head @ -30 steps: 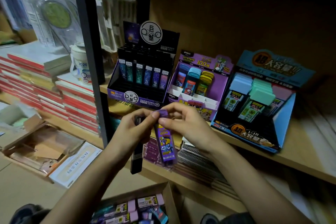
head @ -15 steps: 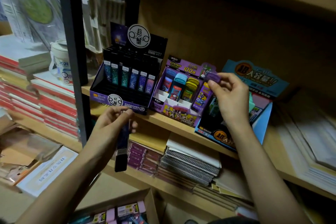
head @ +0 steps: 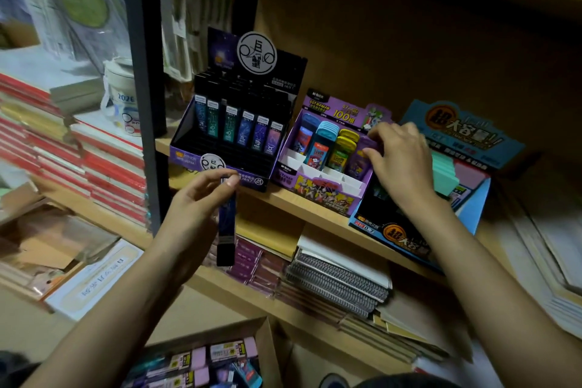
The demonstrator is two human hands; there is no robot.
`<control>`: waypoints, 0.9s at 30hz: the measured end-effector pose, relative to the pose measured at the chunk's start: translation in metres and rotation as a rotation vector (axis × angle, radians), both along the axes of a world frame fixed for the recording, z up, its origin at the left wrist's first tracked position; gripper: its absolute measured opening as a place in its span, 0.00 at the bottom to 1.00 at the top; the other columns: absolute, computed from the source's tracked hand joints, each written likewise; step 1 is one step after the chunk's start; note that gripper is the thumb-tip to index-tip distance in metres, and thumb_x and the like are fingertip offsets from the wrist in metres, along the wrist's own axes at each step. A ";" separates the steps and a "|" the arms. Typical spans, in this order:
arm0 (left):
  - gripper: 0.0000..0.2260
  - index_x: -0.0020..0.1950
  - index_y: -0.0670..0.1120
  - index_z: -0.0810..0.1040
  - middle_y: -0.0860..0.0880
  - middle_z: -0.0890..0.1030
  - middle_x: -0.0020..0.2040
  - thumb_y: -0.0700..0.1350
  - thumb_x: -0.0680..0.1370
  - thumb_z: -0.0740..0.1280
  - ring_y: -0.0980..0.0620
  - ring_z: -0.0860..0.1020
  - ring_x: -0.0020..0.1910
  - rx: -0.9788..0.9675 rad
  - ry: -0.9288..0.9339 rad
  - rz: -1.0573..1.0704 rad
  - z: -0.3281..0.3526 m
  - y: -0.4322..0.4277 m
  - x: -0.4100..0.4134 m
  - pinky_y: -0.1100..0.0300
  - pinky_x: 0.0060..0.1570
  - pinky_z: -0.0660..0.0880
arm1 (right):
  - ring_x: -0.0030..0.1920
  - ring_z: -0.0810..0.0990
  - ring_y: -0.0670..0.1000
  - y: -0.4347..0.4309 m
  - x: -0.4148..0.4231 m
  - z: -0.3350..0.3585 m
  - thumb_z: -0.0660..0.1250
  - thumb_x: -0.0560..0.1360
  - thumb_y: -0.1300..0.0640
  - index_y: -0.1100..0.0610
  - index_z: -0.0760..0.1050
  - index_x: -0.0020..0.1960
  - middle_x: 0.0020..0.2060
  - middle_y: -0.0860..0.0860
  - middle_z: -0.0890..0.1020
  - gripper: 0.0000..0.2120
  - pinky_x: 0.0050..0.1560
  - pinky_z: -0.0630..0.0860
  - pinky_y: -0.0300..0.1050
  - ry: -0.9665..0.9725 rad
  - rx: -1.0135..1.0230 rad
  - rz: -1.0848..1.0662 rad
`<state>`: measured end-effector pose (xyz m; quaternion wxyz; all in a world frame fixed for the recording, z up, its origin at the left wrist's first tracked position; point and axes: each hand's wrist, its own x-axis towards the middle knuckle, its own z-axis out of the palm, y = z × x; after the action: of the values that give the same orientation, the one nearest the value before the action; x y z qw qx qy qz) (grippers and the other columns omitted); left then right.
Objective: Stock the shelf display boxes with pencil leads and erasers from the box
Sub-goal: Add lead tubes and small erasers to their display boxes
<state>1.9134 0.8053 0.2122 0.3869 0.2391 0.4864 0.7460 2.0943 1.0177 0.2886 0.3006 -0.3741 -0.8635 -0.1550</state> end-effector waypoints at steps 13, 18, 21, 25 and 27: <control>0.05 0.45 0.45 0.76 0.48 0.78 0.41 0.38 0.78 0.62 0.56 0.78 0.42 0.288 -0.585 0.118 0.012 0.002 -0.015 0.65 0.45 0.78 | 0.43 0.74 0.38 -0.138 -0.047 -0.051 0.67 0.75 0.51 0.47 0.74 0.52 0.42 0.40 0.76 0.06 0.43 0.69 0.34 0.123 -1.106 0.442; 0.06 0.44 0.45 0.77 0.47 0.79 0.43 0.39 0.78 0.62 0.56 0.79 0.44 0.324 -0.601 0.196 0.013 -0.003 -0.027 0.63 0.55 0.75 | 0.42 0.78 0.44 -0.154 -0.067 -0.070 0.69 0.74 0.61 0.50 0.75 0.47 0.43 0.49 0.79 0.07 0.39 0.74 0.35 0.435 -1.415 0.476; 0.03 0.46 0.48 0.76 0.52 0.81 0.40 0.42 0.79 0.63 0.58 0.81 0.42 0.273 -0.326 0.257 0.008 -0.007 -0.040 0.64 0.47 0.79 | 0.41 0.80 0.45 -0.144 -0.077 -0.056 0.67 0.75 0.63 0.52 0.76 0.48 0.45 0.54 0.81 0.07 0.38 0.74 0.33 0.598 -1.371 0.467; 0.03 0.44 0.52 0.75 0.57 0.82 0.37 0.47 0.78 0.66 0.64 0.79 0.38 0.056 0.281 0.455 0.000 -0.006 -0.059 0.72 0.35 0.73 | 0.38 0.83 0.46 -0.124 -0.102 -0.026 0.62 0.77 0.67 0.56 0.73 0.49 0.46 0.56 0.80 0.07 0.36 0.76 0.33 0.882 -1.304 0.519; 0.03 0.44 0.52 0.75 0.55 0.81 0.39 0.48 0.77 0.67 0.63 0.79 0.38 0.004 0.409 0.482 -0.002 0.001 -0.068 0.70 0.37 0.73 | 0.37 0.82 0.48 -0.110 -0.121 -0.009 0.64 0.77 0.66 0.55 0.73 0.47 0.43 0.56 0.80 0.06 0.34 0.76 0.33 0.891 -1.157 0.526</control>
<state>1.8451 0.8060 0.2101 0.0927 0.2627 0.5954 0.7536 1.9736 0.9078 0.2799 0.4033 -0.2814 -0.6652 0.5619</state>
